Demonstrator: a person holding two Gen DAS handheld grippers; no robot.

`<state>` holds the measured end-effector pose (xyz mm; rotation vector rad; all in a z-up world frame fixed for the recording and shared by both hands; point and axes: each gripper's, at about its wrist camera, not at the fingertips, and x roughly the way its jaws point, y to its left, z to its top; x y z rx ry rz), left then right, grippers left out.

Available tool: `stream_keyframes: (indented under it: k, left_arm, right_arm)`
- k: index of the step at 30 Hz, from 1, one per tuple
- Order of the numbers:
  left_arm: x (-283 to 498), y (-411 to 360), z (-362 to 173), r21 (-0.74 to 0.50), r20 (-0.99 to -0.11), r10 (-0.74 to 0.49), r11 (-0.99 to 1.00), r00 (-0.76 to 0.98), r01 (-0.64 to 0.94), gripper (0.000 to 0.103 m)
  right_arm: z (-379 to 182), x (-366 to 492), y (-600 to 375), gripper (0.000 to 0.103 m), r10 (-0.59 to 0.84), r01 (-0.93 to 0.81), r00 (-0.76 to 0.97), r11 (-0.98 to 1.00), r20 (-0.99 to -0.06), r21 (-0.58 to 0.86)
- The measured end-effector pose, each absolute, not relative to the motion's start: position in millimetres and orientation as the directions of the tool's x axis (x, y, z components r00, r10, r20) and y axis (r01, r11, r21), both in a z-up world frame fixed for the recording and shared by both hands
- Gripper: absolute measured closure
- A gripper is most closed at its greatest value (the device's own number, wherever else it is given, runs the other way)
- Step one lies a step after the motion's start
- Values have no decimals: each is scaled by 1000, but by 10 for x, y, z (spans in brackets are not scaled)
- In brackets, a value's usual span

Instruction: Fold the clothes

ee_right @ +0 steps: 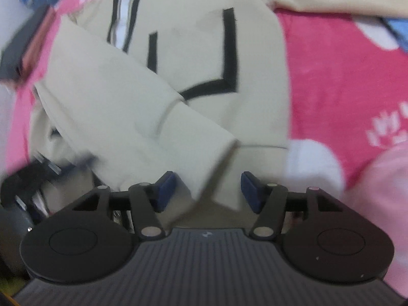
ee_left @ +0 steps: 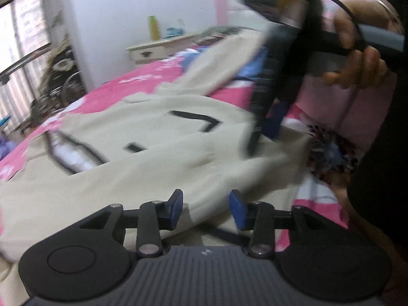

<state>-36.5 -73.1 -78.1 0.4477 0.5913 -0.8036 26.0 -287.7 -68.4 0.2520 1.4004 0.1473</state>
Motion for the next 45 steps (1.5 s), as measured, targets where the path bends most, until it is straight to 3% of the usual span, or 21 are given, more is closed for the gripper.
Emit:
stream_keyframes:
  k: [4,6,11,14,19,22,23,24,25,28,30,38,41,45]
  left_arm:
    - [-169,-122,-520,95,-638,-460,748,617,657,60]
    - [-77,197,-426,127,-624,-381,811,682,570,58]
    - [290,689,-549,359,-575,-52,881,817,309,56]
    - [532,782,-753,476,-548,64,844,834,248,57]
    - [716,770,-1013,552,-542,57,776,838,305,57]
    - [788,752,-1146,565,-544,46,758,838,325,66]
    - [807,762,-1158,561,-537,47,765,842,315,75]
    - [815,788,-1151,540,-532,43,787,846,299,91]
    - [823,815,-1145,518,-526,40,807,849,283,92]
    - [788,924,-1094,449,-494,34,866,869,221,94]
    - [789,1057,-1073,349,-510,24,919,860,182,95]
    - [881,1593,-1065,-78,-601,-45,997,798,-3,95]
    - [942,1721,-1185,-160,-648,-68,986,759,-48,94]
    - [914,1724,-1221,-148,-638,-67,988,767,-38,94]
  right_arm:
    - [-318,293,-2878,46,182,-21,175,983,-968,181]
    - [-69,385,-2810,46,190,-50,219,982,-957,183]
    - [248,827,-2227,46,308,-216,269,943,-913,254]
    - [196,1107,-1570,46,378,-365,212,886,-901,286]
    - [-89,1232,-637,46,373,-615,121,755,-920,226]
    - [-272,1156,-232,46,351,-743,154,657,-924,126]
    - [-333,1132,-132,48,348,-772,174,628,-921,92]
    - [-406,1114,-58,48,346,-797,199,602,-917,55]
    - [-490,1094,25,50,346,-818,219,575,-912,22]
    - [-613,1180,184,90,347,-833,250,552,-904,-19]
    - [-599,1235,139,95,379,-820,240,572,-894,22]
    - [-725,1266,255,93,479,-833,197,542,-855,111]
    - [-908,1274,264,92,446,-819,127,551,-886,160]
    - [-562,1519,125,82,540,-791,44,532,-841,301]
